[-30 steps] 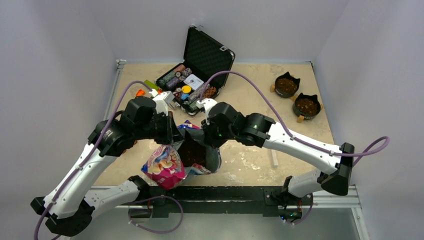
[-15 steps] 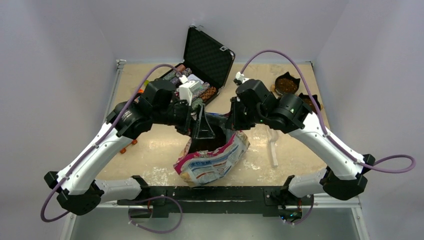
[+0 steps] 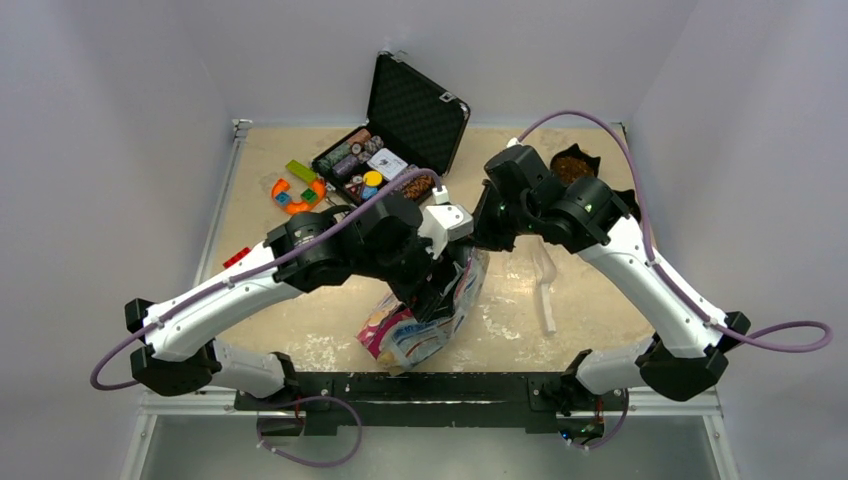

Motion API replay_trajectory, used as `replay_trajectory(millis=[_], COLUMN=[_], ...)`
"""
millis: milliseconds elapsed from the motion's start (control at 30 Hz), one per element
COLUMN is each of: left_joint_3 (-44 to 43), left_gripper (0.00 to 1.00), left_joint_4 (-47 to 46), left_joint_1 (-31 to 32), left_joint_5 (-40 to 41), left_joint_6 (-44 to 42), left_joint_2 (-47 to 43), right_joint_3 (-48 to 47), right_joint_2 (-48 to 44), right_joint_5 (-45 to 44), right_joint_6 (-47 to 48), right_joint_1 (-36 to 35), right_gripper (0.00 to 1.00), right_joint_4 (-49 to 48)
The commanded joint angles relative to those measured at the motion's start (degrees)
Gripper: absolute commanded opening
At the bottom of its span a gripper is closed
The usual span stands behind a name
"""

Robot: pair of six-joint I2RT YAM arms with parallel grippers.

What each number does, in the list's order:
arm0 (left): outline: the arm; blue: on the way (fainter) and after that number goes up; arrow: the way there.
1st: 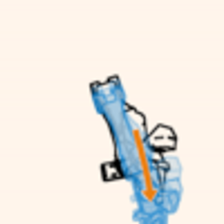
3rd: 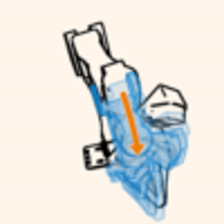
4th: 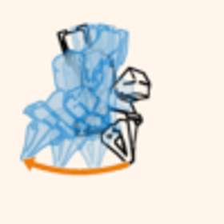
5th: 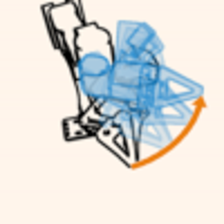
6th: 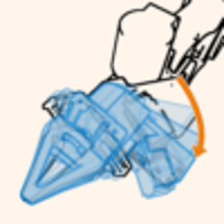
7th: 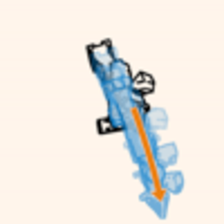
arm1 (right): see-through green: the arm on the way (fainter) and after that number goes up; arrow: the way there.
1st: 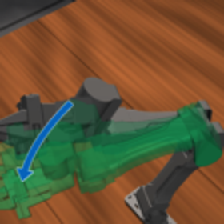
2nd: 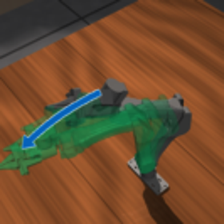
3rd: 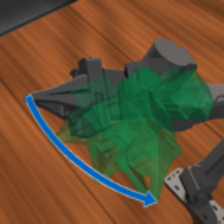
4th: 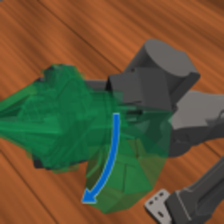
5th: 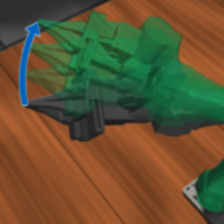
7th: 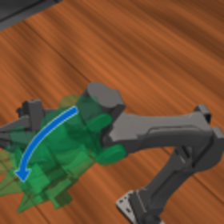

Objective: Serve the pet food

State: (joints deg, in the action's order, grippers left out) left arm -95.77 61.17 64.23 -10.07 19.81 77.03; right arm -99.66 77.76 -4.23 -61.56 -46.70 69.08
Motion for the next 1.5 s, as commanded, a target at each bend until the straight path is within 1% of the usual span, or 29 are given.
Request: replay_trajectory(millis=[0, 67, 100, 167, 233, 267, 300, 333, 367, 433, 467, 500, 567, 600, 667, 700, 733, 767, 833, 867, 933, 1000, 1100, 1167, 1200, 1267, 1300, 1333, 1467], left_joint_3=[1.3, 2.5, 2.5, 2.1, 1.5, 1.2, 1.3, 2.2, 3.9, 7.4, 8.8, 9.8, 11.8, 12.7, 14.0, 14.8, 15.6, 16.2, 17.2, 17.8, 18.1, 16.7, 16.1, 16.0, 15.9, 15.6, 15.3, 15.1, 15.6], left_gripper=[0.96, 0.95, 0.88, 0.67, 0.46, 0.36, 0.26, 0.16, 0.09, 0.0, 0.0, 0.0, 0.0, 0.0, 0.0, 0.0, 0.0, 0.0, 0.0, 0.0, 0.0, 0.0, 0.0, 0.0, 0.0, 0.0, 0.0, 0.0, 0.0], left_joint_4=[-3.2, -4.3, -3.4, -0.6, 1.6, 2.3, 2.6, 1.6, -0.2, -3.2, -4.0, -4.7, -6.3, -7.3, -8.8, -9.2, -9.7, -9.9, -10.3, -10.8, -11.5, -10.7, -10.8, -10.9, -10.9, -10.9, -10.5, -10.2, -10.2], left_joint_1=[2.6, 3.7, 3.9, 3.8, 3.8, 3.7, 3.6, 3.5, 3.2, 2.1, 1.5, 0.8, -0.4, -1.0, -2.3, -2.8, -3.6, -4.4, -5.9, -6.6, -7.3, -7.4, -7.6, -7.8, -7.8, -7.9, -8.0, -8.1, -8.5], left_joint_5=[7.4, 9.1, 12.4, 19.3, 23.7, 25.0, 25.8, 25.9, 25.2, 22.6, 21.3, 19.5, 15.0, 11.8, 6.5, 5.1, 3.7, 2.2, -1.1, -3.1, -5.5, -7.2, -9.8, -10.6, -10.8, -11.2, -11.4, -11.6, -13.0], left_joint_6=[-5.2, -5.5, -4.8, -3.5, -3.2, -2.6, -2.5, -2.5, -2.8, -3.4, -3.7, -4.2, -6.5, -7.6, -9.6, -10.8, -12.1, -13.1, -14.8, -15.5, -16.7, -17.5, -18.9, -19.4, -19.5, -19.5, -19.5, -19.5, -18.7], left_joint_2=[-2.2, -2.3, -1.9, -0.3, 0.8, 0.9, 0.4, -0.7, -2.4, -5.5, -7.0, -8.1, -11.3, -12.5, -15.1, -16.2, -17.5, -18.5, -20.0, -20.5, -20.7, -19.9, -19.5, -19.4, -19.3, -19.0, -18.9, -18.9, -19.6], right_joint_3=[-4.2, -4.8, -5.5, -7.4, -7.7, -6.6, -4.6, -2.0, 1.0, 7.7, 10.2, 12.6, 21.2, 26.0, 30.8, 31.3, 31.2, 30.7, 29.6, 28.8, 27.0, 24.8, 21.0, 17.8, 16.6, 14.8, 14.0, 14.3, 16.5], right_joint_2=[-3.2, -2.6, -2.1, -1.1, -0.9, -1.3, -2.3, -3.6, -5.9, -9.8, -12.2, -14.7, -21.3, -24.1, -26.9, -26.8, -26.0, -25.0, -21.9, -20.2, -16.2, -13.0, -8.4, -4.7, -3.2, -1.1, -0.5, -0.4, -1.3], right_joint_5=[2.6, 3.9, 4.0, 4.0, 4.0, 5.4, 7.8, 11.2, 15.0, 25.1, 28.0, 29.9, 31.3, 31.8, 32.4, 30.3, 30.2, 34.6, 49.6, 56.1, 62.6, 67.2, 69.6, 75.0, 78.2, 82.3, 82.8, 82.5, 79.4], right_joint_6=[-6.2, -5.8, -5.2, -3.3, -0.8, 0.7, 3.4, 6.8, 11.5, 24.6, 31.6, 38.8, 51.5, 57.5, 71.1, 74.5, 75.6, 76.0, 76.1, 79.2, 85.9, 88.5, 92.8, 96.3, 97.8, 103.1, 104.9, 105.4, 104.9], right_joint_1=[0.6, 1.0, 1.1, 1.2, 1.9, 2.7, 3.5, 4.6, 5.9, 9.1, 10.2, 10.7, 10.8, 10.9, 11.0, 11.7, 13.9, 17.6, 24.7, 25.8, 25.8, 25.7, 25.8, 25.7, 25.6, 24.9, 24.3, 23.8, 21.4], right_gripper=[0.0, 0.0, 0.0, 0.0, 0.0, 0.0, 0.04, 0.12, 0.27, 0.48, 0.58, 0.7, 0.94, 0.98, 0.99, 0.99, 0.99, 0.99, 0.96, 0.93, 0.89, 0.89, 0.89, 0.86, 0.84, 0.76, 0.75, 0.74, 0.73], right_joint_4=[-13.2, -13.3, -13.3, -12.7, -11.9, -12.2, -14.0, -16.1, -19.0, -26.4, -27.7, -28.6, -32.4, -35.0, -35.5, -35.3, -35.8, -36.0, -36.5, -35.7, -32.5, -30.6, -27.6, -24.0, -22.7, -18.2, -15.3, -14.7, -17.0])
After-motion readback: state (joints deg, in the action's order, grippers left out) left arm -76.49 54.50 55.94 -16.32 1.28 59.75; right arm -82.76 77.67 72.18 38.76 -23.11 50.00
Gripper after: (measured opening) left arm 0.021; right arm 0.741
